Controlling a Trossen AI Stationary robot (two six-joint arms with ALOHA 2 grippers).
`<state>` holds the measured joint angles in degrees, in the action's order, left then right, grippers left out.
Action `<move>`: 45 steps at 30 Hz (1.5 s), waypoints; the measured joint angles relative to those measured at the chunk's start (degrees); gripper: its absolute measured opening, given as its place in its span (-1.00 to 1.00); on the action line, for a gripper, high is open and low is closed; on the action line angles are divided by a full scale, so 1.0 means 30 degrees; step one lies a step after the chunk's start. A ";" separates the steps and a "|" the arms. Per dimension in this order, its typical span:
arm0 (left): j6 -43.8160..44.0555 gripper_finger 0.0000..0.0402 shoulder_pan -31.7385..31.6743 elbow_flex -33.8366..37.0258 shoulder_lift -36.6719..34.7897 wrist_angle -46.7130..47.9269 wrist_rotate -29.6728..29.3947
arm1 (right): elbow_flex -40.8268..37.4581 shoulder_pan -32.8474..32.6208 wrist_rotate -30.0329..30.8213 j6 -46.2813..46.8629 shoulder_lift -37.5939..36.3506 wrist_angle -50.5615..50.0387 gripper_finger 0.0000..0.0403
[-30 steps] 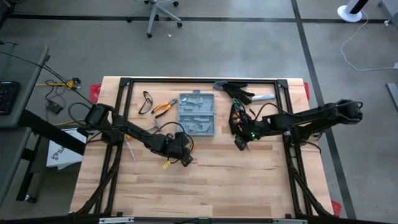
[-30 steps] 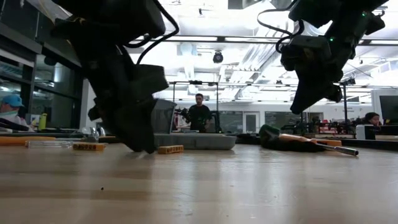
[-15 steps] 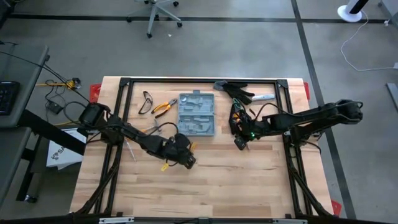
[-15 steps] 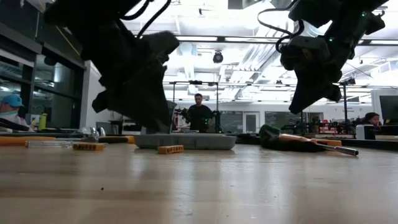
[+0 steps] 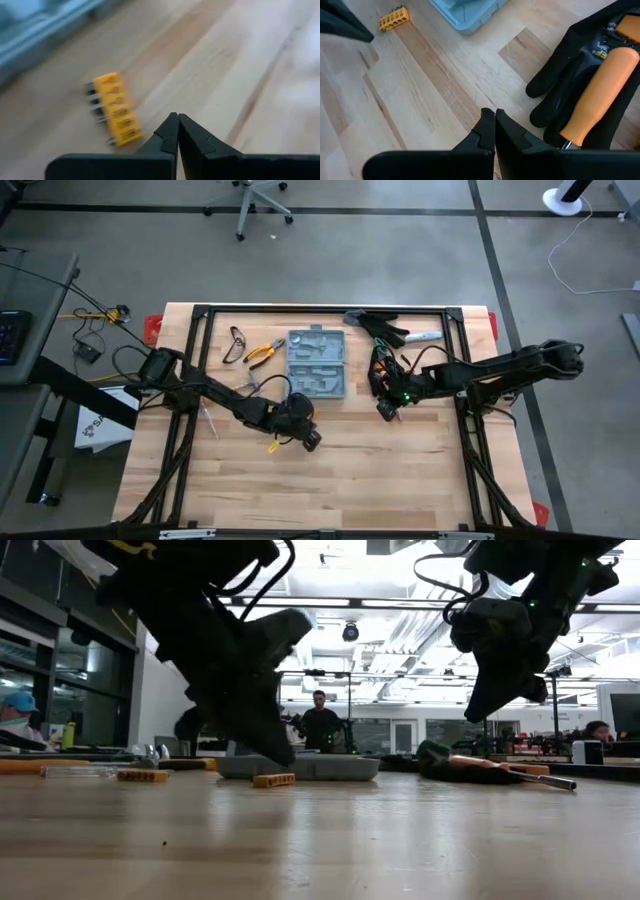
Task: Prefit tool cases
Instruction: Put the right yellow screwdriver bits into the gray toolbox
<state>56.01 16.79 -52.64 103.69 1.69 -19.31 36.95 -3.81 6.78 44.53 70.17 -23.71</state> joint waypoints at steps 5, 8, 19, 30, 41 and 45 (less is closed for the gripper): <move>0.0139 -1.00 -0.0007 0.0027 0.0537 -0.0005 -0.0177 | 0.0000 0.0000 -0.0064 0.0000 0.0000 -0.0150 -1.00; 0.0107 -1.00 -0.0137 0.0020 0.0594 0.0059 -0.0204 | 0.0000 0.0000 -0.0073 0.0000 0.0000 -0.0166 -1.00; -0.0648 -1.00 -0.0486 -0.0002 0.0512 0.1958 -0.0271 | 0.0000 0.0000 -0.0057 -0.0005 0.0000 -0.0231 -1.00; -0.0927 -1.00 -0.0472 -0.0002 0.0419 0.2692 -0.0295 | 0.0000 0.0000 -0.0008 -0.0007 0.0000 -0.0230 -1.00; -0.0882 -1.00 -0.0464 0.0001 0.0223 0.3556 -0.1120 | 0.0000 0.0000 0.0009 -0.0007 0.0000 -0.0230 -1.00; -0.0774 -1.00 -0.0486 0.0050 -0.0172 0.4707 -0.1867 | 0.0000 0.0000 0.0031 -0.0001 0.0000 -0.0223 -1.00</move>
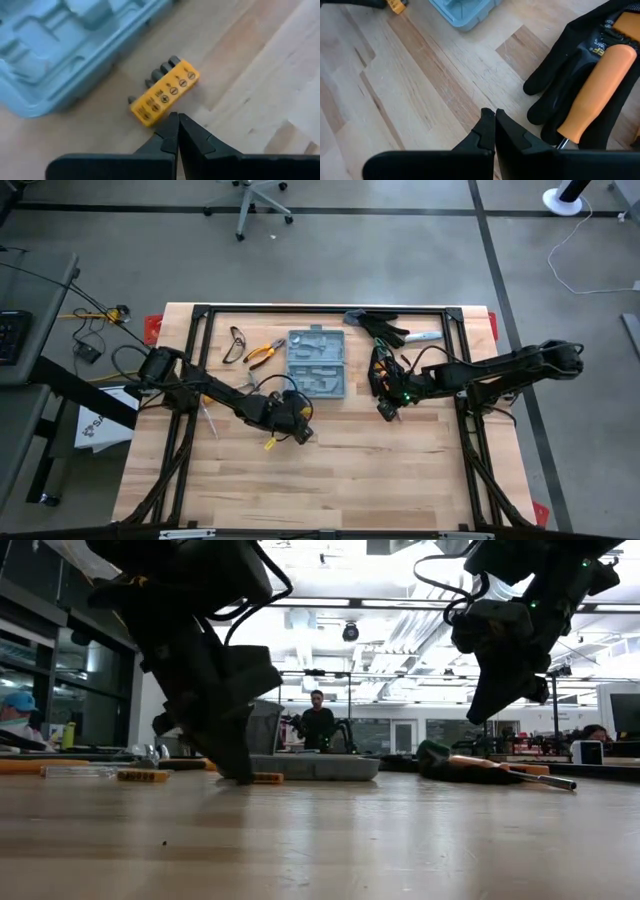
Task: Prefit tool cases
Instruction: Put the right yellow screwdriver bits into the gray toolbox
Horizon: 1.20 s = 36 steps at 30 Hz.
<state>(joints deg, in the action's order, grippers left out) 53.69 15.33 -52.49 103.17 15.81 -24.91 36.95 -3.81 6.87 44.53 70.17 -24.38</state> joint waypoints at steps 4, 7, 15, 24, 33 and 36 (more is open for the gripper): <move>0.0007 -1.00 0.0000 -0.0001 -0.0282 0.0542 -0.0227 | 0.0000 0.0007 0.0086 -0.0006 0.0000 0.0007 -1.00; -0.0117 -1.00 0.0000 -0.0001 -0.0424 0.0434 0.0093 | 0.0000 0.0015 0.0168 -0.0006 0.0007 0.0015 -1.00; -0.3704 -1.00 0.0165 -0.0001 -0.1862 0.0454 0.1555 | 0.0000 0.0015 0.0341 -0.0006 0.0007 0.0022 -1.00; -1.0308 -1.00 -0.1521 -0.0016 -0.3817 0.0689 0.2330 | 0.0000 0.0047 0.0730 -0.0006 0.0007 0.0222 -1.00; -1.6613 -0.60 -0.4149 -0.0023 -0.2997 -0.0144 0.7712 | 0.0000 0.0626 0.0763 -0.0006 0.0007 0.0421 -1.00; -1.8071 -0.38 -0.4776 -0.0023 -0.2642 -0.0350 0.8855 | 0.0000 0.0838 0.0765 0.0038 0.0007 0.0423 -1.00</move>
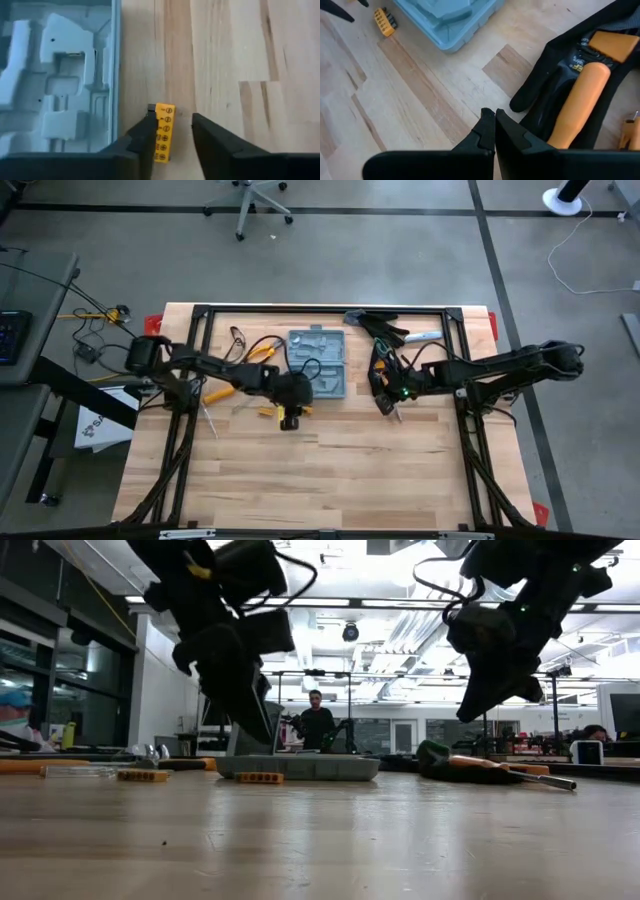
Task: Prefit tool cases
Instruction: Put the right yellow screwdriver bits into the gray toolbox
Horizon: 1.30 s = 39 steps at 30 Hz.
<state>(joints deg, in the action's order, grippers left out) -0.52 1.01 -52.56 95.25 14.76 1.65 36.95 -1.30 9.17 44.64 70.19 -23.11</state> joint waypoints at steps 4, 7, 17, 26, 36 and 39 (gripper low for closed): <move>-0.1329 -0.12 -0.0410 0.0000 0.0445 -0.0156 0.0791 | 0.0000 0.0309 -0.0006 0.0048 0.0000 0.0000 -1.00; -0.1959 0.00 -0.0595 0.0000 0.0718 -0.0227 0.1171 | 0.0000 0.0554 0.0000 0.0078 0.0003 -0.0005 -1.00; -0.3003 0.05 -0.0842 -0.0007 0.1763 -0.0271 0.0972 | 0.0000 0.1196 0.0110 0.0116 0.0015 0.0029 -1.00; -0.2853 0.05 -0.0842 -0.0066 0.2694 -0.0400 0.1129 | 0.0000 0.1195 0.0277 0.0145 0.0015 0.0016 -1.00; -0.2634 -0.41 -0.0827 -0.0047 0.2738 -0.0152 0.1062 | 0.0000 0.1195 0.0277 0.0126 0.0015 0.0019 -1.00; -0.2004 -0.63 -0.0812 -0.0044 0.2738 -0.0108 0.1004 | 0.0000 0.1195 0.0277 0.0123 0.0015 0.0015 -1.00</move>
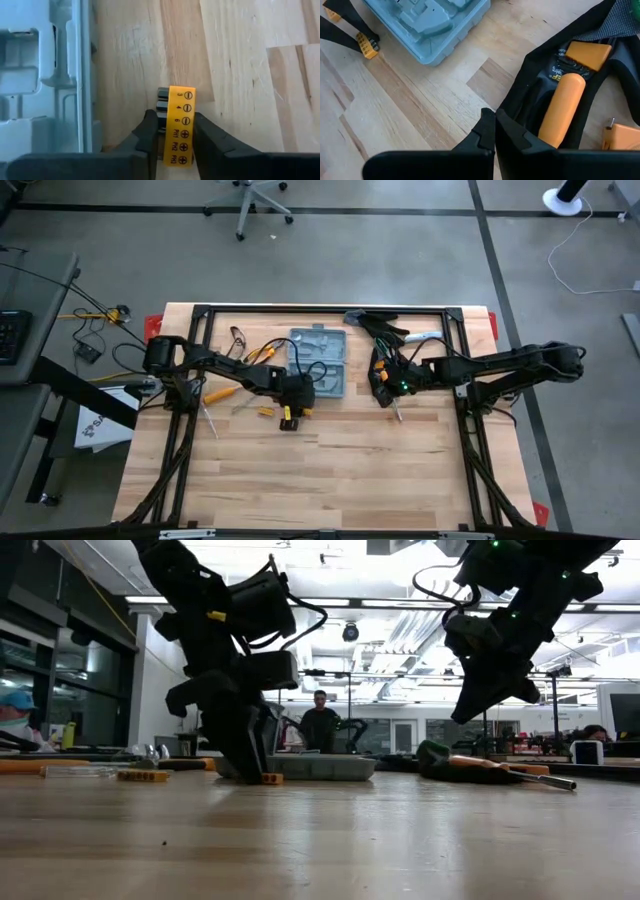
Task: Prefit tool cases
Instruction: Put the right yellow screwdriver bits into the gray toolbox
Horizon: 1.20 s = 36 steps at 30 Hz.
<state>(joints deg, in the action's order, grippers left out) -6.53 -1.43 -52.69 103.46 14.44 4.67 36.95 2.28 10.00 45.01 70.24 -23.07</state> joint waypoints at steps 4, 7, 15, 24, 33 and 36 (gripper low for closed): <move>0.0915 -0.63 0.0000 0.0015 0.0013 0.0007 -0.0040 | 0.0000 0.0000 0.0000 0.0000 0.0000 0.0000 -1.00; 0.1544 -0.63 0.0000 0.0015 0.0015 0.0015 -0.0080 | 0.0000 0.0000 0.0000 0.0000 0.0000 -0.0007 -1.00; 0.3037 -0.63 0.0033 0.0075 -0.0473 -0.0297 -0.0204 | 0.0000 0.0000 0.0000 -0.0007 0.0000 -0.0003 -1.00; 0.3379 -0.63 0.0015 0.0117 -0.1858 -0.0247 -0.0191 | 0.0000 0.0000 0.0000 -0.0007 0.0000 -0.0009 -1.00; 0.2797 -0.63 -0.0634 0.0080 -0.3277 -0.0831 -0.0882 | 0.0000 -0.0003 0.0515 0.0415 0.0000 0.0250 -1.00; 0.2303 -0.63 -0.1373 0.0066 -0.3384 -0.1423 -0.0943 | 0.0000 0.0000 0.0707 0.0749 0.0000 0.0721 -1.00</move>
<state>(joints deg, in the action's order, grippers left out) 0.38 -5.55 -52.49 93.31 10.17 1.84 36.95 2.28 12.12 47.26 70.24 -20.91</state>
